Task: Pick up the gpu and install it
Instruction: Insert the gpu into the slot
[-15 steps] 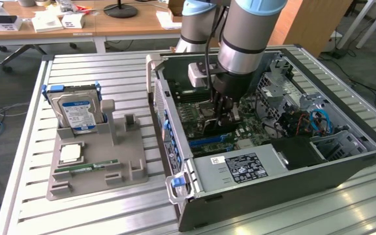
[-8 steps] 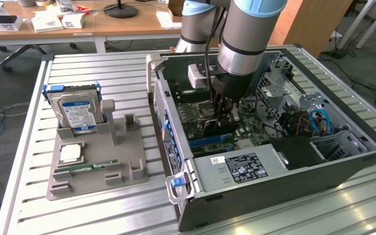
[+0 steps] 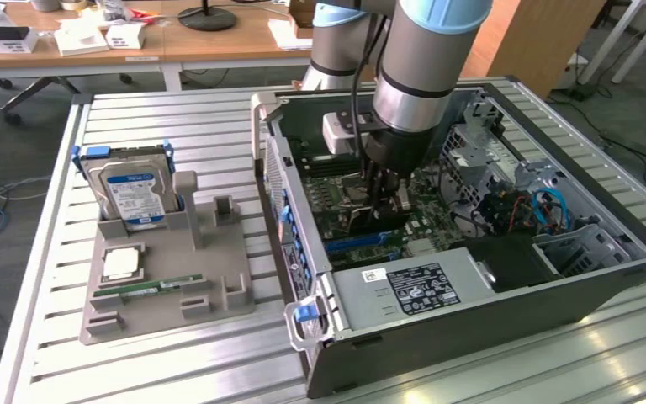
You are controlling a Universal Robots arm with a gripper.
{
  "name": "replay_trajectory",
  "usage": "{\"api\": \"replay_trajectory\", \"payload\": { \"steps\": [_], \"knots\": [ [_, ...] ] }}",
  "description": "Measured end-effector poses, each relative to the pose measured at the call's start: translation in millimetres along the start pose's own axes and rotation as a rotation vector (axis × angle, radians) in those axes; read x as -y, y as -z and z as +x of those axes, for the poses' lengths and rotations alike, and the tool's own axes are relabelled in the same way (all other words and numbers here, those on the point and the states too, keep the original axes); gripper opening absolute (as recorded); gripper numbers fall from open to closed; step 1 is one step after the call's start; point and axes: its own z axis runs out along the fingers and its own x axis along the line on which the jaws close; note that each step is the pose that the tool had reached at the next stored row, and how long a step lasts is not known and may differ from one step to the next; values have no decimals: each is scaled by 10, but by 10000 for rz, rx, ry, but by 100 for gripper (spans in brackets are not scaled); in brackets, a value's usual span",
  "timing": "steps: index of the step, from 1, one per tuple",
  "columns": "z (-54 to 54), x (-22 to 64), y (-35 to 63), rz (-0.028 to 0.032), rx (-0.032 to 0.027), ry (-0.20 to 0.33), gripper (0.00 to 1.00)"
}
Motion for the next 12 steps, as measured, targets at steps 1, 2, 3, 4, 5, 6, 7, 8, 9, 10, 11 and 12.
{"api": "replay_trajectory", "payload": {
  "steps": [1,2,3,4,5,6,7,8,9,10,11,12],
  "knots": [
    [0,0,0,0,-1,0,26],
    [0,0,0,0,-2,0,26],
    [0,0,0,-1,-2,0,26],
    [0,0,-1,0,-1,0,26],
    [0,0,-5,1,2,0,26],
    [0,0,-12,3,5,0,26],
    [0,0,-15,1,2,0,26],
    [1,0,-15,0,-2,0,26],
    [1,0,-15,-1,-2,0,26],
    [1,0,-16,-1,-2,0,26],
    [1,0,-19,1,1,0,26],
    [0,0,-25,2,4,0,26]
  ]
}}
